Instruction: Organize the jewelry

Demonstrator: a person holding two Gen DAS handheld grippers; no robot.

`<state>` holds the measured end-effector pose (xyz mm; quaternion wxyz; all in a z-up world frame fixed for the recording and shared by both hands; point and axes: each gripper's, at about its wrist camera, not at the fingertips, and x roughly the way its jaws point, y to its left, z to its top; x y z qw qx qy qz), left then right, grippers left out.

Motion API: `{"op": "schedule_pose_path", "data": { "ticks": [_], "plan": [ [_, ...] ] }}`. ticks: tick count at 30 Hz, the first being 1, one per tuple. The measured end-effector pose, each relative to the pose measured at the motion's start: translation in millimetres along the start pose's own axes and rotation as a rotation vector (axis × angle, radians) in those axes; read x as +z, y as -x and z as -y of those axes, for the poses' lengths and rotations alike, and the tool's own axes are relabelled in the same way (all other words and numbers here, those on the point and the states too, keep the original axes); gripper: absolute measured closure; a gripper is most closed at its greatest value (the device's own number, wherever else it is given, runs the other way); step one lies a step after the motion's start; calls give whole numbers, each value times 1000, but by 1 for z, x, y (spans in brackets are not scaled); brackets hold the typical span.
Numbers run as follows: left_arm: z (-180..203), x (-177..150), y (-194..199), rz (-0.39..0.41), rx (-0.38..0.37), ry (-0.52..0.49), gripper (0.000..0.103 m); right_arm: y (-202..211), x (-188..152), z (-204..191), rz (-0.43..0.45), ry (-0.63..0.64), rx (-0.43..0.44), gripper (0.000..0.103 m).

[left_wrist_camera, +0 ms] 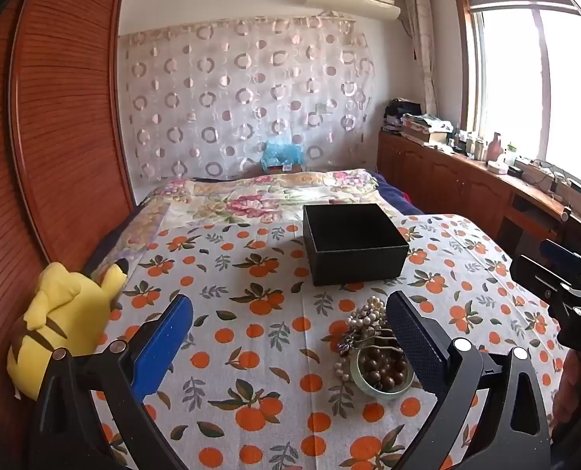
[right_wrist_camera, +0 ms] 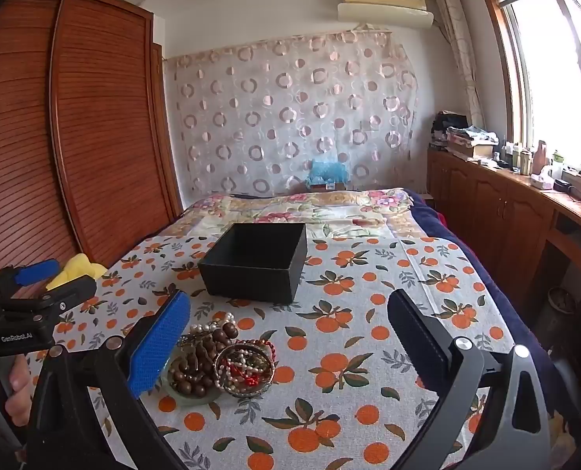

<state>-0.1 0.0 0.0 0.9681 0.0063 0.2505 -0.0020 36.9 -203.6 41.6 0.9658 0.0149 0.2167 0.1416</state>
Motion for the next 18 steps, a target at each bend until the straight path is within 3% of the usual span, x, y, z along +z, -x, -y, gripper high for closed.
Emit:
{"op": "schedule_pose_path", "data": {
  "ticks": [18],
  "plan": [
    [3, 4, 14, 44, -5, -2, 8, 3, 1, 0, 9, -5, 0, 2]
  ]
}}
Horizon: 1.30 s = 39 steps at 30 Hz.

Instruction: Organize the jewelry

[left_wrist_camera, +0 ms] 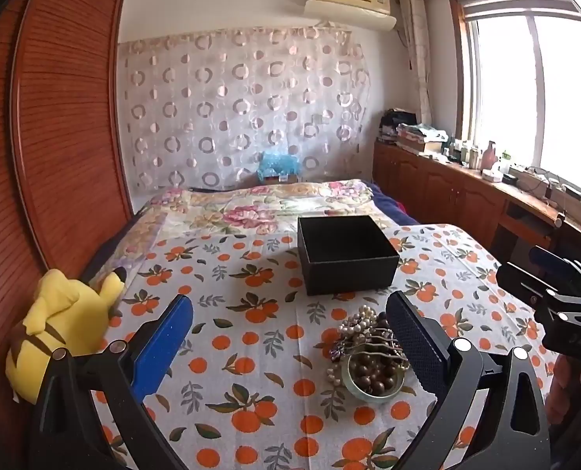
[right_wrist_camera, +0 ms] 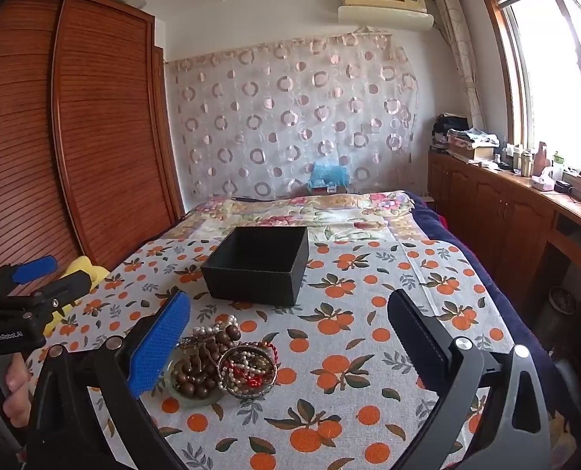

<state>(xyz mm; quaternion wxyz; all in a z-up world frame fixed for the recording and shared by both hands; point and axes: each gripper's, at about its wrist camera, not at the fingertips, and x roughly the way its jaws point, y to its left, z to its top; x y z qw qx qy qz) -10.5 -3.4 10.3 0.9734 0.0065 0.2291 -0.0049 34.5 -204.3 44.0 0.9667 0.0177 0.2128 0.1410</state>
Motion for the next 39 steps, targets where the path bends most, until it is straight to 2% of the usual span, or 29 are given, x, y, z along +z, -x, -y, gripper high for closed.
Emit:
{"op": "schedule_pose_path", "data": {
  "ticks": [39],
  "plan": [
    [4, 1, 3, 9, 2, -5, 8, 2, 2, -5, 3, -1, -1, 2]
  ]
}}
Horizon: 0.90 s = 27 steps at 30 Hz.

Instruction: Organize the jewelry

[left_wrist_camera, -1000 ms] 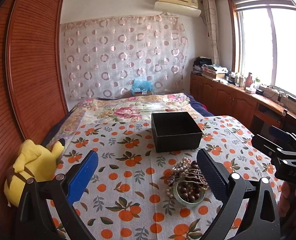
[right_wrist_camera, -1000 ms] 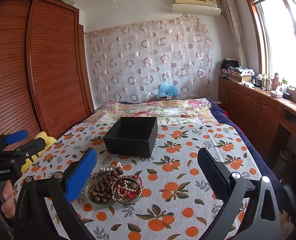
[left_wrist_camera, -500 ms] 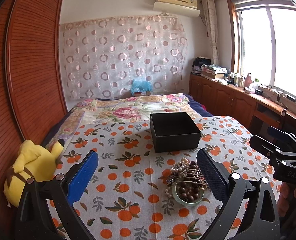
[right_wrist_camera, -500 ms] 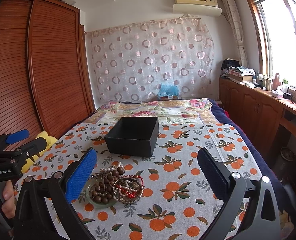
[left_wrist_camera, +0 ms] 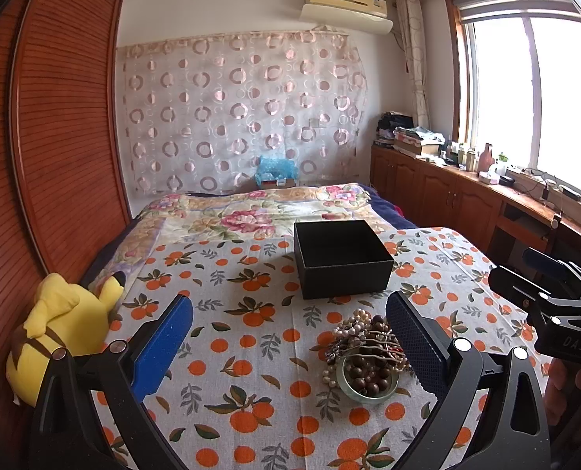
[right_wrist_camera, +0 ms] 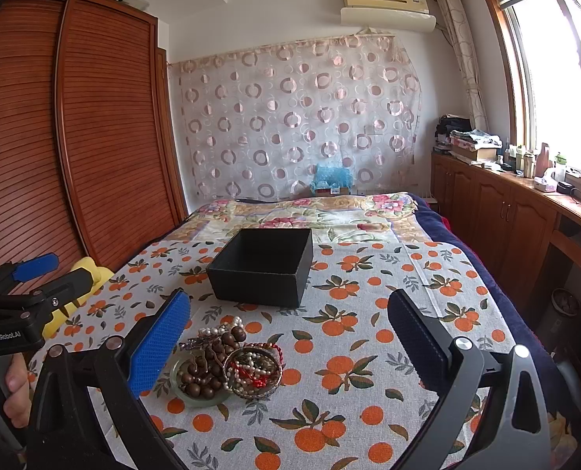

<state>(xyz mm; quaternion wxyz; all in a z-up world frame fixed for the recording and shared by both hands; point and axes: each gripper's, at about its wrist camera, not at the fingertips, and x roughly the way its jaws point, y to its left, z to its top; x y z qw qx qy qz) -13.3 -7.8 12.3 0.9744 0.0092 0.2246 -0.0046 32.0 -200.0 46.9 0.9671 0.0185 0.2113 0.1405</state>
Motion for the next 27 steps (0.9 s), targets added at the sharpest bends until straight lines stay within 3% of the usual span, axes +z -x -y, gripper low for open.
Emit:
{"op": "schedule_pose_path", "data": {
  "ticks": [27],
  "plan": [
    [3, -4, -2, -13, -4, 6, 7, -2, -4, -5, -8, -2, 7, 2]
  ]
}}
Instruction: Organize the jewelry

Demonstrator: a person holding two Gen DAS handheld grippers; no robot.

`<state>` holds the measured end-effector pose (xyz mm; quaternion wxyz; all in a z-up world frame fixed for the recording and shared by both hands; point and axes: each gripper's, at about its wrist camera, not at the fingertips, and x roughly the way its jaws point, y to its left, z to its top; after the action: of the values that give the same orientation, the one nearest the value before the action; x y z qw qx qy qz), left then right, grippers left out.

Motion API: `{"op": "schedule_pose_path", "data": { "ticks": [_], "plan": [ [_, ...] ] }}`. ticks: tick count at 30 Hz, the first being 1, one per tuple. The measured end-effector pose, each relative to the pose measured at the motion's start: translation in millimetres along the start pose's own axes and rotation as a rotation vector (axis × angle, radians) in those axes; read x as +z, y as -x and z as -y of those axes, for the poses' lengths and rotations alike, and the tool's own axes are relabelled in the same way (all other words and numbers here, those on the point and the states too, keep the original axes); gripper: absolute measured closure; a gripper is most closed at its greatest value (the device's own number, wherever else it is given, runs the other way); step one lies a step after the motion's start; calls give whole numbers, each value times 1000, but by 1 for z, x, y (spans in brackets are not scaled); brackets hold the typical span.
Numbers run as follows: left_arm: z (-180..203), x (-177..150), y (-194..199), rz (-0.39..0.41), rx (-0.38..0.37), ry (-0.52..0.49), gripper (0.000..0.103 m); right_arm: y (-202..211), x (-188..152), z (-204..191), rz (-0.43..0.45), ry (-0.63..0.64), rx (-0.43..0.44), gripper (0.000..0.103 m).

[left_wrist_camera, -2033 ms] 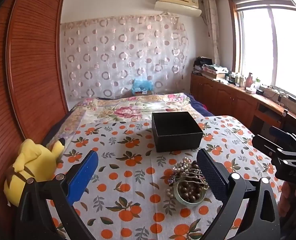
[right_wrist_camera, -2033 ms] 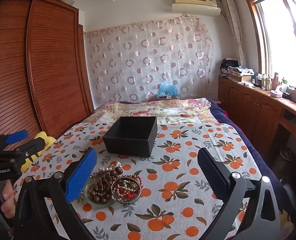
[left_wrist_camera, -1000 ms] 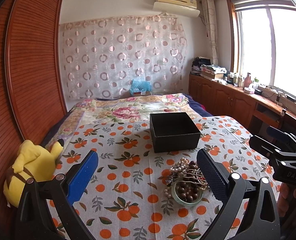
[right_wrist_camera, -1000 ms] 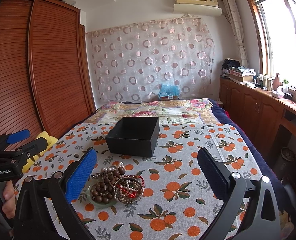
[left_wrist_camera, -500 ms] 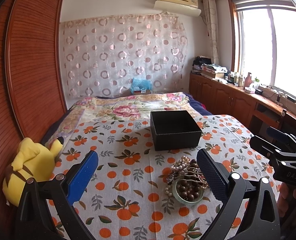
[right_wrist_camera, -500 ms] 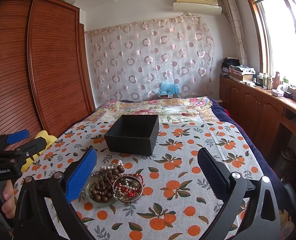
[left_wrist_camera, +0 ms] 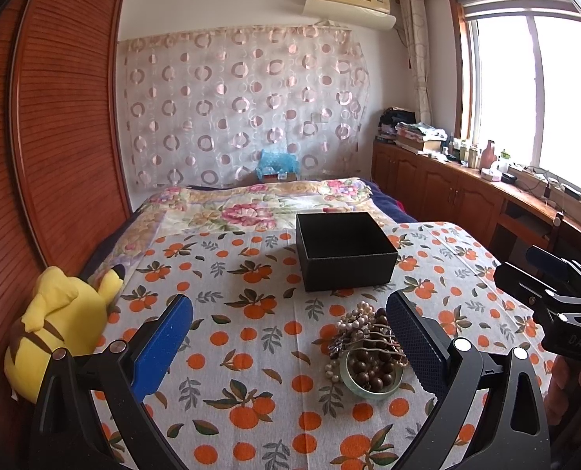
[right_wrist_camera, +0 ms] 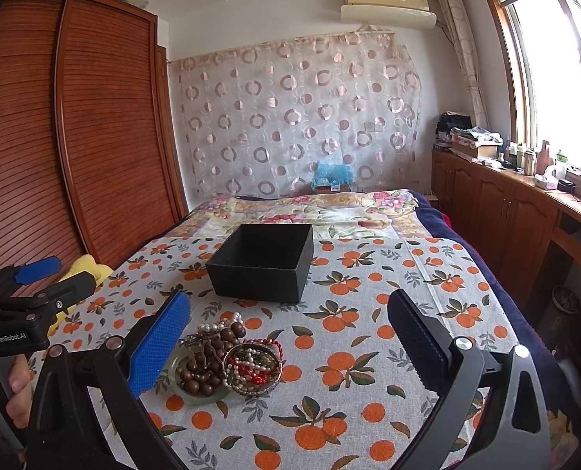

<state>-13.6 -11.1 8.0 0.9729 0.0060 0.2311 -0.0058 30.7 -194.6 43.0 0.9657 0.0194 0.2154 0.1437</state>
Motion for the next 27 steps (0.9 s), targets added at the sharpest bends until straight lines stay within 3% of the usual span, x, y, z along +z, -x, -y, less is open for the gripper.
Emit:
{"op": "schedule_pose_path", "data": {
  "ticks": [14, 24, 27],
  "plan": [
    [-9, -9, -14, -41, -9, 14, 8, -3, -4, 2, -17, -2, 32, 2],
    [-13, -24, -55, -154, -95, 14, 8, -23, -23, 11, -83, 16, 63, 2],
    [-10, -28, -66, -188, -119, -2, 8, -31, -30, 15, -116, 23, 80, 8]
  ]
}}
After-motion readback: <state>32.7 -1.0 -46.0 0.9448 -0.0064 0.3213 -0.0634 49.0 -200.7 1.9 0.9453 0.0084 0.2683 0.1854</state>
